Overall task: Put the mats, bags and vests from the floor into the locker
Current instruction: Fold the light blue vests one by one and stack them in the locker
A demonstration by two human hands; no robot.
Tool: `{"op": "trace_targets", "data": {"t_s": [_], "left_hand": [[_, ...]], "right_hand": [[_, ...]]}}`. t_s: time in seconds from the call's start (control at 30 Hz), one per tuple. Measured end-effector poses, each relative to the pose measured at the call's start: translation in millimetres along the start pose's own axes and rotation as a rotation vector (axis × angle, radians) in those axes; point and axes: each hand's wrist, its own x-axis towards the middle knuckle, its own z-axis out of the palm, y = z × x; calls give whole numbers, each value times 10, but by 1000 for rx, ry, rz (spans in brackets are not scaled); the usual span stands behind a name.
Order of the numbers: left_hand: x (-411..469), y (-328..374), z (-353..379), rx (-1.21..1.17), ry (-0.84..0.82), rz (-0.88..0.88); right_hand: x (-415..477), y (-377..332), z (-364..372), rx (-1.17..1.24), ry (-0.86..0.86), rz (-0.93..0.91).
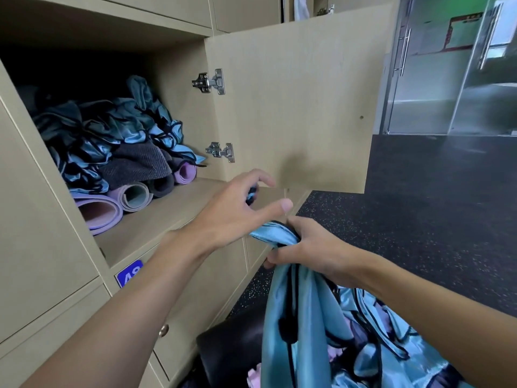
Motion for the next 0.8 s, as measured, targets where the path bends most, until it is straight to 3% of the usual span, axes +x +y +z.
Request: {"op": "trace_targets", "data": {"t_s": [0.1, 0.2, 0.33, 0.4, 0.5, 0.6, 0.67, 0.73, 0.8], "left_hand": [[-29, -44, -33, 58, -268, -56], [-58, -111, -16, 53, -353, -31], [-68, -64, -61, 51, -268, -92], [-64, -88, -109, 23, -120, -121], [-69, -117, -104, 17, 109, -139], [-46, 0, 60, 9, 195, -149], [-18, 120, 147, -219, 248, -260], [-14, 211, 201, -567, 188, -366], [-28, 268, 272, -642, 164, -361]], "right_hand": [[4, -37, -67, 9, 171, -68], [-10, -60, -163, 7, 196, -89], [-55, -46, -193, -99, 98, -50], [-90, -54, -218, -187, 52, -73], [-99, -74, -208, -166, 186, -192], [-57, -55, -80, -133, 293, -395], [-15, -35, 41, -164, 311, -452], [27, -40, 96, -149, 337, -460], [47, -94, 99, -113, 323, -466]]}}
